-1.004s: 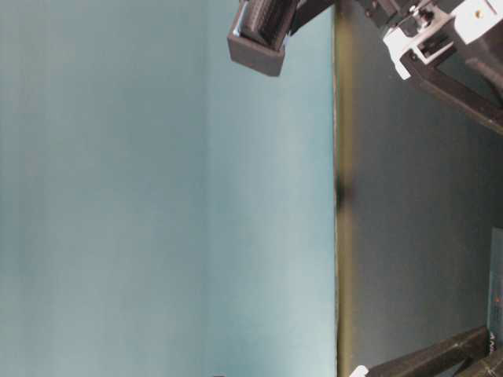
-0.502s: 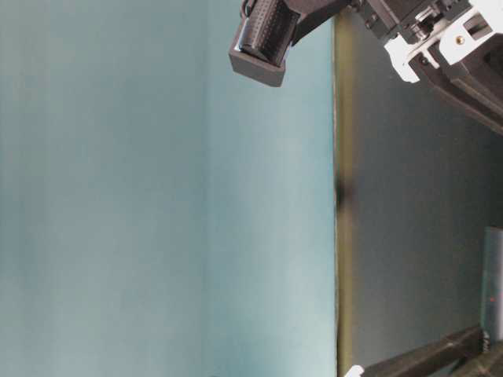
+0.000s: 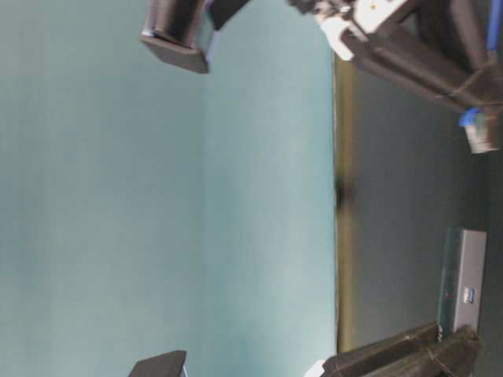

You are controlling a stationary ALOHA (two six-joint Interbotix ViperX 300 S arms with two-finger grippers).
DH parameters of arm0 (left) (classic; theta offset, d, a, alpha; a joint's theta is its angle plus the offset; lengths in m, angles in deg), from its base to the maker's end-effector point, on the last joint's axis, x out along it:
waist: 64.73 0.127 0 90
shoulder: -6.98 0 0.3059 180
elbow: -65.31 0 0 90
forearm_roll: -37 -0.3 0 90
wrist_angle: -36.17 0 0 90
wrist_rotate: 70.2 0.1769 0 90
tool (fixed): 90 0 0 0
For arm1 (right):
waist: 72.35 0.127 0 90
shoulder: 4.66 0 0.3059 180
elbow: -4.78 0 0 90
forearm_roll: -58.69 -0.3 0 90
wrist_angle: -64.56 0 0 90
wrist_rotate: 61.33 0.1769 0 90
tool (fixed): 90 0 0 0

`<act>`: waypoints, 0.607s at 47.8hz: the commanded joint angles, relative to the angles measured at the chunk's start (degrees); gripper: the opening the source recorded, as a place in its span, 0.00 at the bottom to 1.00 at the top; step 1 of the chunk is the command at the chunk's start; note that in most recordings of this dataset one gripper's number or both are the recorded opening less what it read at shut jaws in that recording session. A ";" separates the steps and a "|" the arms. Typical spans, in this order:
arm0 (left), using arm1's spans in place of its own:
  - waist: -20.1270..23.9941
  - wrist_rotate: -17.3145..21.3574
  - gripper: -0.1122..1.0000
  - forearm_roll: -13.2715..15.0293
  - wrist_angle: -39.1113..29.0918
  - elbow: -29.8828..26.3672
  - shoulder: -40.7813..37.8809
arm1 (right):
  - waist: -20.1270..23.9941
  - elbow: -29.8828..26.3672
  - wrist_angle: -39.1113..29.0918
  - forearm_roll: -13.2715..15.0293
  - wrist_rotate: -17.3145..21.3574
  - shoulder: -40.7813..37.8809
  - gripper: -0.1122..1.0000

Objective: Insert the LAN cable into the hub.
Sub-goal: 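Bring the held plug and hub together, aligning plug with hub port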

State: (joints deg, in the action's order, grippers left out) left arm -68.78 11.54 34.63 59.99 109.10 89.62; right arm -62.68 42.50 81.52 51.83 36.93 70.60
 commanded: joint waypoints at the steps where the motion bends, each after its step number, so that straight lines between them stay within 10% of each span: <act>1: 0.18 0.00 0.35 -0.18 0.26 -1.32 0.79 | -0.44 -1.05 0.26 0.00 0.35 0.44 0.22; 29: 0.26 0.62 0.35 -0.18 0.88 -2.37 0.00 | -1.49 -4.92 1.76 0.35 -1.05 -1.93 0.22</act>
State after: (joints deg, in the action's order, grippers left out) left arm -68.51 12.06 34.63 60.08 107.61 89.27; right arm -64.61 38.46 82.84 52.10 36.23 68.75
